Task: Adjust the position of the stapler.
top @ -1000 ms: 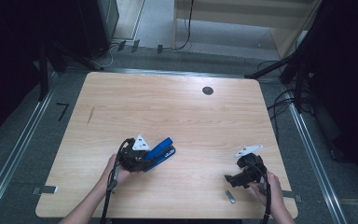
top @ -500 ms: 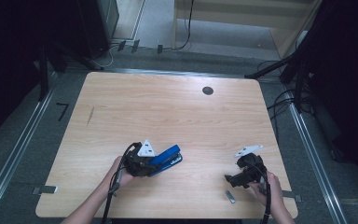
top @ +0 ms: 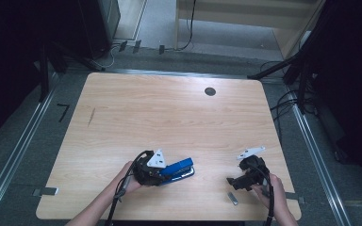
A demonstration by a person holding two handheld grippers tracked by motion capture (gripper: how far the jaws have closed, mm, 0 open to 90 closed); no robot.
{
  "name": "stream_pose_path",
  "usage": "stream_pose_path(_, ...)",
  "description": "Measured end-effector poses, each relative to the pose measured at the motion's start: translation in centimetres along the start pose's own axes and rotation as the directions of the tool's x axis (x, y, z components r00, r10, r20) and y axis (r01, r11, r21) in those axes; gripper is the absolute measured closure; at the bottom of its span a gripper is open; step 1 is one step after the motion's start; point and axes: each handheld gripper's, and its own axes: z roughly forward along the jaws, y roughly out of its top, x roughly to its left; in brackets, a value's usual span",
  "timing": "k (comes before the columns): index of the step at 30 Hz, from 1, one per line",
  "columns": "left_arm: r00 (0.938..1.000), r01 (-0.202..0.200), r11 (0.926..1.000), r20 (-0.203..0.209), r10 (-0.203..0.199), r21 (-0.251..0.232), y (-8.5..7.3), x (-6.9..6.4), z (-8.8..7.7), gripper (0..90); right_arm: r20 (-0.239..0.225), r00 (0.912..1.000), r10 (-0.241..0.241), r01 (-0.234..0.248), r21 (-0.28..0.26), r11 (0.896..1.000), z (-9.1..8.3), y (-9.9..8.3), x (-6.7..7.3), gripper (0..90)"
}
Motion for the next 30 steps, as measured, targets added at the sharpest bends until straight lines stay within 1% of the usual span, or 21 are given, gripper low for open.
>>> stream_pose_path(3, 0.9999, -0.009, 1.0, 0.007, 0.009, -0.001, 0.0, -0.1, 0.1, 66.6, -0.009, 0.9999, -0.013, 0.013, 0.005, 1.0, 0.1, -0.1, 0.1, 7.1)
stream_pose_path(4, 0.9997, -0.017, 0.9998, 0.018, 0.017, -0.003, 0.1, -0.1, 0.1, 66.5, -0.018, 0.9995, -0.026, 0.026, 0.007, 1.0, 0.1, -0.1, 0.2, 7.2)
stream_pose_path(6, 0.9992, -0.03, 0.9995, 0.028, 0.03, -0.007, 0.1, -0.2, 0.2, 66.5, -0.02, 0.9996, -0.02, 0.02, 0.006, 1.0, 0.1, -0.1, 0.4, 7.2)
stream_pose_path(7, 0.9987, -0.038, 0.9993, 0.035, 0.038, -0.004, 0.2, -0.2, 0.2, 66.5, -0.018, 0.9994, -0.029, 0.029, 0.003, 1.0, 0.1, -0.2, 0.4, 7.2)
stream_pose_path(8, 0.9981, -0.047, 0.9989, 0.039, 0.047, -0.005, 0.2, -0.3, 0.3, 66.5, -0.018, 0.9996, -0.023, 0.023, 0.002, 1.0, 0.0, -0.2, 0.5, 7.2)
stream_pose_path(9, 0.9981, -0.047, 0.9989, 0.039, 0.047, -0.005, 0.2, -0.3, 0.3, 66.5, -0.018, 0.9996, -0.023, 0.023, 0.002, 1.0, 0.0, -0.2, 0.5, 7.2)
stream_pose_path(11, 0.997, -0.059, 0.9983, 0.049, 0.059, -0.003, 0.4, -0.4, 0.4, 66.5, -0.021, 0.9996, -0.019, 0.019, -0.009, 1.0, -0.1, -0.3, 0.4, 7.2)
stream_pose_path(12, 0.9965, -0.062, 0.9981, 0.055, 0.062, -0.004, 0.4, -0.5, 0.5, 66.5, -0.022, 0.9997, -0.006, 0.006, -0.014, 1.0, -0.2, -0.4, 0.4, 7.2)
stream_pose_path(17, 0.9943, -0.08, 0.9968, 0.07, 0.08, -0.003, 0.6, -0.6, 0.6, 66.5, -0.027, 0.9996, 0.01, -0.011, -0.042, 0.999, -0.5, -0.8, 0.3, 7.2)
stream_pose_path(18, 0.9932, -0.087, 0.9962, 0.076, 0.087, -0.002, 0.7, -0.6, 0.7, 66.5, -0.029, 0.9995, 0.009, -0.01, -0.05, 0.999, -0.6, -0.8, 0.3, 7.2)
stream_pose_path(20, 0.9909, -0.1, 0.995, 0.09, 0.1, -0.005, 0.7, -0.6, 0.7, 66.5, -0.031, 0.9993, 0.021, -0.023, -0.056, 0.998, -0.7, -1.0, 0.4, 7.2)
stream_pose_path(24, 0.9864, -0.119, 0.9929, 0.113, 0.119, -0.011, 0.9, -0.8, 1.0, 66.5, -0.032, 0.9992, 0.024, -0.026, -0.056, 0.998, -0.7, -1.3, 0.4, 7.2)
stream_pose_path(25, 0.9864, -0.119, 0.9929, 0.113, 0.119, -0.011, 0.9, -0.8, 1.0, 66.4, -0.032, 0.9992, 0.024, -0.026, -0.056, 0.998, -0.7, -1.3, 0.4, 7.2)
stream_pose_path(26, 0.983, -0.134, 0.9909, 0.125, 0.135, -0.009, 1.1, -0.7, 1.1, 66.4, -0.036, 0.9989, 0.03, -0.032, -0.051, 0.998, -0.7, -1.5, 0.4, 7.2)
stream_pose_path(27, 0.983, -0.134, 0.9909, 0.125, 0.135, -0.009, 1.1, -0.7, 1.1, 66.4, -0.036, 0.9989, 0.03, -0.032, -0.051, 0.998, -0.7, -1.5, 0.4, 7.2)
stream_pose_path(28, 0.9798, -0.143, 0.9896, 0.139, 0.144, -0.017, 1.1, -0.7, 1.2, 66.4, -0.032, 0.999, 0.031, -0.032, -0.054, 0.998, -0.7, -1.6, 0.4, 7.2)
stream_pose_path(29, 0.9798, -0.143, 0.9896, 0.139, 0.144, -0.017, 1.1, -0.7, 1.2, 66.4, -0.032, 0.999, 0.031, -0.032, -0.054, 0.998, -0.7, -1.6, 0.4, 7.2)
stream_pose_path(30, 0.9763, -0.157, 0.9875, 0.149, 0.157, -0.016, 1.1, -0.7, 1.2, 66.4, -0.031, 0.999, 0.033, -0.034, -0.058, 0.998, -0.8, -1.7, 0.5, 7.2)
